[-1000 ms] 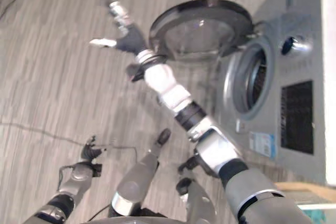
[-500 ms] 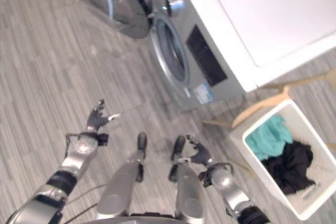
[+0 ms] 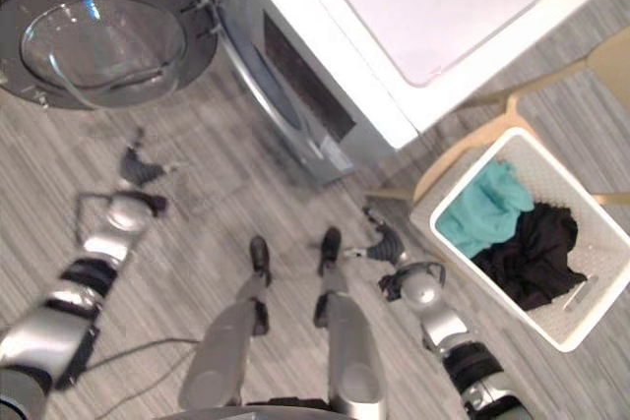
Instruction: Grab the laundry basket,head to the washer,open it,put in the laundry and shut it.
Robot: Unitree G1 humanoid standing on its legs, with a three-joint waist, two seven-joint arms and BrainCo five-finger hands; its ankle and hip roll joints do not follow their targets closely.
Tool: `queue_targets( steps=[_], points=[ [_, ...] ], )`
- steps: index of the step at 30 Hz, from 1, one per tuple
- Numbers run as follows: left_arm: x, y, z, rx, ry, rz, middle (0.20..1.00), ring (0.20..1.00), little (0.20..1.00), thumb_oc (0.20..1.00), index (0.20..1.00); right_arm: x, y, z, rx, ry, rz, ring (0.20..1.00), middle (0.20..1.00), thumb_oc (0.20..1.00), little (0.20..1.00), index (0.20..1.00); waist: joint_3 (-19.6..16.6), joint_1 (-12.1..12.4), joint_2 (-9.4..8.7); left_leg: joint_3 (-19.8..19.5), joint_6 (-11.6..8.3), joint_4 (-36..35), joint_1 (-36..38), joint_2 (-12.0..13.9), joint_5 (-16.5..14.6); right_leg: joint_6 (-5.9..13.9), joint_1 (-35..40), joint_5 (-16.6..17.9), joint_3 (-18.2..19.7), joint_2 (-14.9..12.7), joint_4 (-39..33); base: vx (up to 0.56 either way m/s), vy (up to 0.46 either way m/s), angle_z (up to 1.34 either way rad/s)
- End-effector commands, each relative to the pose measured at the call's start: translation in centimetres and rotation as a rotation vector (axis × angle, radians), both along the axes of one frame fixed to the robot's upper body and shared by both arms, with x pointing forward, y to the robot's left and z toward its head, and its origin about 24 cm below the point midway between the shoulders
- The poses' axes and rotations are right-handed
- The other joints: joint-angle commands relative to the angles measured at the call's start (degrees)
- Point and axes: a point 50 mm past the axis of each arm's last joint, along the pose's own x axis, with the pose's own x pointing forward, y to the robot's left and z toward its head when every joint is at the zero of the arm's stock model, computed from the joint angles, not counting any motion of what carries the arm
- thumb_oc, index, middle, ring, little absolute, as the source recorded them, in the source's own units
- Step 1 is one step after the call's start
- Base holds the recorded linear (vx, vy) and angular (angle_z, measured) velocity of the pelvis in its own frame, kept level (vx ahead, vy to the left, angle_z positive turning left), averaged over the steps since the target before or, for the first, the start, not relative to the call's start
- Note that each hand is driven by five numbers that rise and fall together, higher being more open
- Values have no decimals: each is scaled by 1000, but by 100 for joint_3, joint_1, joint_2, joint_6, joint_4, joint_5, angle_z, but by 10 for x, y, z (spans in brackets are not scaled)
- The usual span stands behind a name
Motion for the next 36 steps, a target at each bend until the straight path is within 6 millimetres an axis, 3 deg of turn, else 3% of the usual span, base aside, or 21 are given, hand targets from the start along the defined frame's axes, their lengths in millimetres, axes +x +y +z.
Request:
queue_targets(
  steps=[1,2,4,5,6,8,15,17,20,23,24,25,26,27,28,29,30,31,32,34,36],
  points=[
    [-8,18,7,98,-9,49,1000,1000,1000,1000,1000,-3,-3,14,58,-92,-6,1000,1000,1000,1000,1000,-80,19,-243,-280,-9,598,-228,-277,-539,566,-83,-605,93,-427,603,0,0,0],
    [-10,33,22,128,-17,95,1000,1000,1000,1000,1000,-3,-6,16,65,-102,-15,1000,1000,1000,1000,1000,-62,-5,-308,-314,-10,618,-302,-259,-536,581,-121,-590,71,-430,598,25,24,4],
    [-12,41,26,147,-11,122,1000,1000,1000,1000,1000,-4,-7,16,68,-105,-18,1000,1000,1000,1000,1000,-53,-14,-337,-324,-11,631,-330,-249,-546,592,-138,-587,67,-429,609,18,16,7],
    [-18,57,37,187,2,173,1000,1000,1000,1000,1000,-4,-8,18,74,-114,-17,1000,1000,1000,1000,1000,-35,-29,-405,-341,-6,668,-376,-234,-569,606,-171,-581,68,-425,623,14,13,13],
    [-18,57,37,187,2,173,1000,1000,1000,1000,1000,-4,-8,18,74,-114,-17,1000,1000,1000,1000,1000,-34,-28,-405,-341,-6,669,-376,-234,-569,606,-171,-581,68,-425,623,27,31,13],
    [-28,79,50,241,25,255,1000,1000,1000,1000,1000,-6,-9,21,82,-122,-8,1000,1000,1000,1000,1000,-46,-49,-515,-350,-12,756,-421,-194,-628,636,-174,-552,49,-414,636,32,17,13],
    [-55,119,83,342,31,408,1000,1000,1000,1000,1000,-12,-10,29,113,-145,34,1000,1000,1000,1000,1000,-132,-101,-845,-271,-39,1130,-482,-74,-904,699,-79,-416,104,-279,510,24,0,4],
    [-66,130,89,354,25,444,1000,1000,1000,1000,1000,-16,-7,31,125,-147,56,1000,1000,1000,1000,1000,-222,-116,-949,-192,-38,1307,-461,17,-1046,735,-19,-345,208,-193,419,47,-11,-5],
    [-72,133,81,340,30,450,1000,1000,1000,1000,1000,-16,-4,31,136,-147,62,1000,1000,1000,1000,1000,-280,-117,-971,-116,-31,1360,-383,70,-1120,741,44,-324,299,-144,383,47,8,-28],
    [-71,122,35,200,47,396,1000,1000,1000,1000,1000,-19,-1,28,152,-140,54,1000,1000,1000,1000,1000,-417,-50,-875,15,-30,1218,-49,77,-1162,705,225,-402,374,-138,385,53,26,-42],
    [-72,122,33,197,49,397,1000,1000,1000,1000,1000,-19,-1,28,149,-138,56,1000,1000,1000,1000,1000,-421,-58,-865,21,-31,1205,-31,77,-1160,706,234,-404,379,-137,385,-44,10,-36],
    [-71,111,12,131,49,355,1000,1000,1000,1000,1000,-20,-1,27,151,-142,46,1000,1000,1000,1000,1000,-430,-43,-868,126,12,1147,3,13,-998,643,219,-344,324,-221,411,-28,13,-27],
    [-77,92,-27,25,71,286,1000,1000,1000,1000,1000,-21,-2,26,139,-142,22,1000,1000,1000,1000,1000,-476,14,-754,214,34,1052,226,0,-1026,613,325,-426,302,-254,488,61,24,-14],
    [-78,92,-28,24,74,287,1000,1000,1000,1000,1000,-22,-2,25,138,-139,24,1000,1000,1000,1000,1000,-510,23,-704,153,0,1033,307,38,-1179,662,387,-531,343,-199,495,199,51,-16],
    [-92,65,-76,-98,123,213,1000,1000,1000,1000,1000,-22,-8,26,117,-152,-13,1000,1000,1000,1000,1000,-545,109,-566,321,12,953,635,47,-1228,652,552,-654,232,-262,656,157,36,-23],
    [-92,65,-76,-98,124,213,1000,1000,1000,1000,1000,-22,-8,26,117,-152,-13,1000,1000,1000,1000,1000,-544,108,-565,322,12,951,640,48,-1228,652,555,-654,233,-262,656,109,51,-31],
    [-101,52,-98,-157,155,186,1000,1000,1000,1000,1000,-22,-11,26,108,-154,-34,1000,1000,1000,1000,1000,-566,154,-508,440,13,907,819,68,-1249,647,628,-712,111,-310,752,140,31,-31],
    [-126,32,-139,-241,254,162,1000,1000,1000,1000,1000,-23,-15,24,75,-152,-59,1000,1000,1000,1000,1000,-671,249,-413,698,5,844,1126,104,-1266,638,781,-786,-333,-442,885,195,49,-51],
    [-138,21,-157,-284,308,150,1000,1000,1000,1000,1000,-22,-18,24,50,-152,-71,1000,1000,1000,1000,1000,-749,318,-355,861,-4,817,1292,139,-1273,618,881,-824,-691,-535,966,196,-3,-88],
    [-165,10,-187,-351,413,165,1000,1000,1000,1000,1000,-22,-22,23,6,-151,-88,1000,1000,1000,1000,1000,-913,448,-255,1158,-12,769,1581,193,-1283,572,1060,-888,-1382,-724,1091,153,-43,-116],
    [-177,2,-201,-392,466,170,1000,1000,1000,1000,1000,-22,-22,22,-10,-147,-93,1000,1000,1000,1000,1000,-1010,461,-201,1272,-4,716,1751,201,-1297,549,1130,-922,-1563,-775,1144,160,-82,-101]
  ],
)
